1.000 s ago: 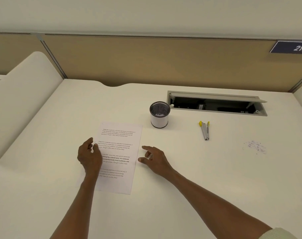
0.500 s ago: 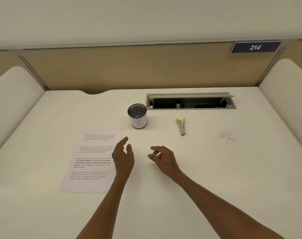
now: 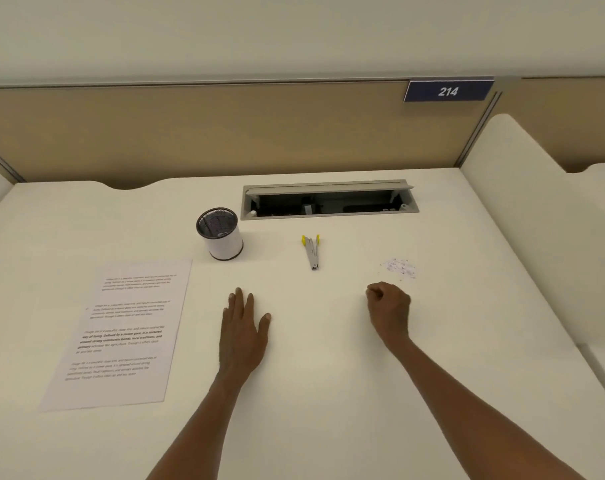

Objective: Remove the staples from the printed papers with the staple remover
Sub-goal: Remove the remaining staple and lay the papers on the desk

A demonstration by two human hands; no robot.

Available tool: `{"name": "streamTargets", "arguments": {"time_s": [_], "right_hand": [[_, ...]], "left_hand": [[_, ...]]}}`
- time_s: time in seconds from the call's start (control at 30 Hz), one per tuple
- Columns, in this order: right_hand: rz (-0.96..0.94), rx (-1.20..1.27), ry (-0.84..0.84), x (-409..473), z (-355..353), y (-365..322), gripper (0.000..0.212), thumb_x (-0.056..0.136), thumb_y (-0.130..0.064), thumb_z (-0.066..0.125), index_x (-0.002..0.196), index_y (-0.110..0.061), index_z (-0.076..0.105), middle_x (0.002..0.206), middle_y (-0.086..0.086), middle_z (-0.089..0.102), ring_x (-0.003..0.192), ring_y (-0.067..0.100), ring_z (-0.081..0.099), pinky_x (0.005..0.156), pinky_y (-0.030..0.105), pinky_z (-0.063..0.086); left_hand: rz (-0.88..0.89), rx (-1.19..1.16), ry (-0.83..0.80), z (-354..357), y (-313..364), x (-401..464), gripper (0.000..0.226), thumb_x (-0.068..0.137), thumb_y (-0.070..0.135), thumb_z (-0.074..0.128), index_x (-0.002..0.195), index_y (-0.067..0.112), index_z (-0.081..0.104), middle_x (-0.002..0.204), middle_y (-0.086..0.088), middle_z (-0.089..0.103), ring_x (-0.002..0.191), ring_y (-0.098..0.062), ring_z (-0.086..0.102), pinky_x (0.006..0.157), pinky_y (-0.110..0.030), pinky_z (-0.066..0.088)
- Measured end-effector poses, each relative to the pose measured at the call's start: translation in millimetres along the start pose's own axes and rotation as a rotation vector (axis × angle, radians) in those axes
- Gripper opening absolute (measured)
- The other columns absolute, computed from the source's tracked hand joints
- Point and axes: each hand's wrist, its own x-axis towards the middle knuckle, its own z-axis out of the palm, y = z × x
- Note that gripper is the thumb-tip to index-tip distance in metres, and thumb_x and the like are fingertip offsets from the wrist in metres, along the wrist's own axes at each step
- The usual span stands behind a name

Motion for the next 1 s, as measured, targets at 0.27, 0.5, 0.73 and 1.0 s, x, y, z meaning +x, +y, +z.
{"name": "streamTargets", "arguments": {"time_s": [0.27, 0.5, 0.73, 1.0], "right_hand": [[0.009, -0.122, -0.095, 56.0, -15.5, 18.6, 0.019, 0.085, -0.002, 0.062, 0.1, -0.003, 0.073, 0.098, 0.012, 0.073, 0.095, 0.027, 0.065, 0.084, 0.031, 0.049], [-0.096, -0.317, -0.157, 69.8, -14.7, 6.3, 0.04, 0.076, 0.001, 0.056, 0.049, -0.016, 0.031, 0.054, -0.001, 0.033, 0.061, 0.022, 0.034, 0.049, 0.029, 0.022], [-0.027, -0.32, -0.208, 81.1, -8.0, 6.8, 0.019, 0.073, 0.006, 0.054, 0.062, -0.004, 0.067, 0.067, 0.008, 0.068, 0.064, 0.025, 0.061, 0.057, 0.027, 0.046], [0.043, -0.295, -0.311, 78.4, -8.5, -2.5, 0.024, 0.082, 0.002, 0.044, 0.076, -0.004, 0.066, 0.064, 0.002, 0.051, 0.06, 0.02, 0.05, 0.05, 0.021, 0.028]], "left_hand": [[0.01, 0.142, 0.019, 1.8, -0.2, -2.7, 0.076, 0.098, 0.06, 0.021, 0.158, 0.014, 0.026, 0.169, -0.006, 0.008, 0.156, -0.02, 0.004, 0.127, -0.038, 0.009], [-0.007, 0.122, 0.017, 1.3, 0.8, -1.4, 0.073, 0.098, 0.058, 0.023, 0.157, 0.015, 0.029, 0.169, -0.004, 0.01, 0.156, -0.019, 0.005, 0.126, -0.038, 0.01], [-0.015, 0.114, 0.015, 0.6, 2.1, -1.9, 0.07, 0.1, 0.055, 0.028, 0.157, 0.015, 0.029, 0.169, -0.004, 0.01, 0.156, -0.018, 0.004, 0.126, -0.036, 0.009], [-0.018, 0.122, 0.026, 2.2, 1.2, -1.6, 0.069, 0.1, 0.055, 0.028, 0.156, 0.016, 0.031, 0.169, -0.004, 0.011, 0.156, -0.017, 0.005, 0.126, -0.036, 0.009]]}}
